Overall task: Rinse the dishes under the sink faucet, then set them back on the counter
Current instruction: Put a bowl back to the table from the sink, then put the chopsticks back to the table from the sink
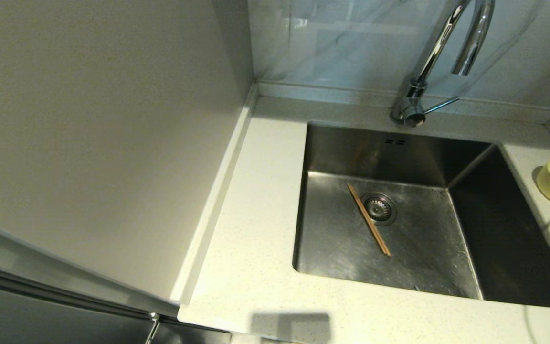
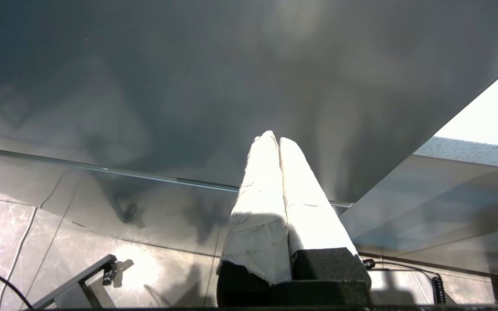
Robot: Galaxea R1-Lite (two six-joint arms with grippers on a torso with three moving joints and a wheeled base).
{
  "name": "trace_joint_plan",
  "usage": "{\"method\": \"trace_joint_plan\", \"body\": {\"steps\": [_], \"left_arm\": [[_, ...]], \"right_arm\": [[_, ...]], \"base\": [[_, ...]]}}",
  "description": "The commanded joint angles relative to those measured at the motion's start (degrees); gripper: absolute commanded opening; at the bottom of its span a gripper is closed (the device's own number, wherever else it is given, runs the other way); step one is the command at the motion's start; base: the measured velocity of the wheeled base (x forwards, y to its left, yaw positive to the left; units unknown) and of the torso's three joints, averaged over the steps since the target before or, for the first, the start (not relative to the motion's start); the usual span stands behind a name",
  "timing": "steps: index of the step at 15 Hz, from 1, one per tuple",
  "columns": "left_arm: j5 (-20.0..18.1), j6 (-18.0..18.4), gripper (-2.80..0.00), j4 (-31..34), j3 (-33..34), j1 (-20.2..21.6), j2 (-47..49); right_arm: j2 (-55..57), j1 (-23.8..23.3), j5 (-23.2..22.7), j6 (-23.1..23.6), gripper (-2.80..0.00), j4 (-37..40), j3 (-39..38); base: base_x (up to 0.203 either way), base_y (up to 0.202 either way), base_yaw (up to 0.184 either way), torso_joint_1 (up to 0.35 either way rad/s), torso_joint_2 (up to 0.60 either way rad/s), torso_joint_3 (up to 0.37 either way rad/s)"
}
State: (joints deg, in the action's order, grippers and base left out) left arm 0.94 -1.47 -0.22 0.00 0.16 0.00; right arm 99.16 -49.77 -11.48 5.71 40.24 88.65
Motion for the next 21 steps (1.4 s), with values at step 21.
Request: {"method": "trace_joint_plan", "body": {"steps": [21], "left_arm": [[0.0, 0.0, -2.8, 0.0, 0.0, 0.0, -0.2]], "right_arm": [[9.3, 55.7, 5.1, -10.0, -2.8, -25.4, -16.2]], "base": [[0.0, 0.0, 0.0, 0.0, 0.0, 0.0]]}}
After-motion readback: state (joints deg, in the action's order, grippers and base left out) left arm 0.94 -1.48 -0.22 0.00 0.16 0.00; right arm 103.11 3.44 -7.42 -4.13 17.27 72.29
